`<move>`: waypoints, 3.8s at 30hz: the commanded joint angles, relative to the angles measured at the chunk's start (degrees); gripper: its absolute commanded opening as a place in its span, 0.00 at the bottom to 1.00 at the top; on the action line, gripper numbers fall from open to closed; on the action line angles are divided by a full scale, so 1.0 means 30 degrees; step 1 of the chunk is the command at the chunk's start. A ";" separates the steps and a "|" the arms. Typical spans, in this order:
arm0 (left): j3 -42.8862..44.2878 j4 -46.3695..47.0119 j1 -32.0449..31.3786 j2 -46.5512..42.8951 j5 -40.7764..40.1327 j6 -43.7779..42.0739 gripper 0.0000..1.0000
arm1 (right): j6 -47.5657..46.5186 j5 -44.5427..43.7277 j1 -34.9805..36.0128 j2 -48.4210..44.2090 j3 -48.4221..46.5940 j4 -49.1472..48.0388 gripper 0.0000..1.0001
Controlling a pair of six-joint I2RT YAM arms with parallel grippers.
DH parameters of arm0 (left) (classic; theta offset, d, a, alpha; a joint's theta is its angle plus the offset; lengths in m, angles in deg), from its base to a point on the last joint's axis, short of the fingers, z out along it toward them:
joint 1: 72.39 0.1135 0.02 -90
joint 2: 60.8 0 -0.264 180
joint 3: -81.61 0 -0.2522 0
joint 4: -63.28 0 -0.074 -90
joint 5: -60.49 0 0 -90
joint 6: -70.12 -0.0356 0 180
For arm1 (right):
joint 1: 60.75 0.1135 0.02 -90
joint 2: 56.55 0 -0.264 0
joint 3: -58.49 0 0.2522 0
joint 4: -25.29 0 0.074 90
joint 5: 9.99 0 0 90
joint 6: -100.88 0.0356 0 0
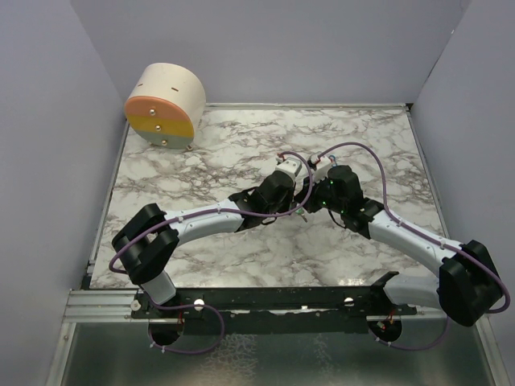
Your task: Put the keys on the keyring
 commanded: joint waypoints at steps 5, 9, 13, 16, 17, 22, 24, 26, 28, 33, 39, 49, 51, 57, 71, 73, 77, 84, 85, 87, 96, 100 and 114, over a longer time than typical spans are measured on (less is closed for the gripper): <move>0.0376 0.0077 -0.0148 -0.0467 0.0303 -0.0293 0.00 | -0.0181 -0.0492 0.0110 0.0113 -0.0219 -0.0617 0.01; 0.0381 0.0058 -0.0146 -0.0597 0.0185 -0.0306 0.00 | -0.0181 -0.0485 0.0095 0.0145 -0.0189 -0.0620 0.01; 0.0377 0.0073 -0.0144 -0.0643 0.0069 -0.0335 0.00 | -0.0181 -0.0456 0.0096 0.0161 -0.0202 -0.0598 0.01; 0.0418 0.0044 -0.0144 -0.0644 0.0031 -0.0363 0.00 | -0.0176 -0.0455 0.0107 0.0150 -0.0185 -0.0590 0.01; 0.0427 0.0043 -0.0144 -0.0629 0.0030 -0.0363 0.00 | -0.0180 -0.0455 0.0114 0.0156 -0.0195 -0.0593 0.01; 0.0539 -0.0029 -0.0144 -0.0728 -0.0026 -0.0411 0.00 | -0.0162 -0.0455 0.0114 0.0143 -0.0183 -0.0589 0.01; 0.0541 -0.0037 -0.0144 -0.0782 -0.0021 -0.0437 0.00 | -0.0153 -0.0484 0.0110 0.0133 -0.0177 -0.0589 0.01; 0.0511 -0.0059 -0.0159 -0.0818 -0.0078 -0.0427 0.00 | -0.0174 -0.0485 0.0114 0.0099 -0.0198 -0.0589 0.01; 0.0512 -0.0046 -0.0144 -0.0841 -0.0115 -0.0422 0.00 | -0.0156 -0.0485 0.0107 0.0124 -0.0157 -0.0589 0.01; 0.0548 -0.0059 -0.0144 -0.0903 -0.0139 -0.0408 0.00 | -0.0157 -0.0457 0.0115 0.0095 -0.0136 -0.0585 0.01; 0.0562 -0.0017 -0.0144 -0.0958 -0.0125 -0.0394 0.00 | -0.0073 -0.0612 0.0114 0.0018 -0.0097 -0.0646 0.01; 0.0447 -0.0015 -0.0150 -0.0959 0.0362 -0.0447 0.00 | 0.0023 -0.1014 0.0111 -0.0208 -0.0029 -0.0675 0.01; 0.0387 -0.0053 -0.0154 -0.0991 0.0432 -0.0509 0.00 | 0.0067 -0.1137 0.0114 -0.0300 0.0003 -0.0682 0.01; 0.0267 -0.0089 -0.0168 -0.1054 0.0556 -0.0583 0.00 | 0.0083 -0.1389 0.0115 -0.0442 0.0047 -0.0677 0.01; 0.0131 -0.0125 -0.0144 -0.1192 0.0734 -0.0627 0.00 | 0.0036 -0.1704 0.0115 -0.0543 0.0103 -0.0647 0.01; 0.0146 -0.0160 -0.0149 -0.1228 0.0748 -0.0652 0.03 | 0.0044 -0.1784 0.0115 -0.0561 0.0099 -0.0619 0.01; 0.0131 -0.0250 -0.0155 -0.1255 0.0792 -0.0707 0.17 | 0.0077 -0.1988 0.0114 -0.0601 0.0082 -0.0589 0.01; -0.0036 -0.0316 -0.0151 -0.1465 0.0704 -0.0777 0.43 | 0.0159 -0.2461 0.0106 -0.0744 0.0070 -0.0458 0.01; -0.0044 -0.0338 -0.0160 -0.1526 0.0690 -0.0774 0.45 | 0.0180 -0.2563 0.0110 -0.0739 0.0039 -0.0430 0.01; -0.0127 -0.0353 -0.0144 -0.1682 0.0568 -0.0801 0.50 | 0.0226 -0.2869 0.0100 -0.0748 0.0031 -0.0313 0.01; -0.0556 -0.0613 -0.0129 -0.2517 -0.0515 -0.0817 0.57 | 0.0336 -0.3439 0.0110 -0.0869 0.0003 -0.0149 0.01; -0.0929 -0.0638 -0.0088 -0.3109 -0.1615 -0.0600 0.59 | 0.0315 -0.3531 0.0099 -0.0885 0.0010 -0.0122 0.01; -0.2368 -0.0279 0.0377 -0.4705 -0.3184 0.0120 0.64 | 0.0244 -0.3702 0.0095 -0.0844 0.0004 -0.0062 0.01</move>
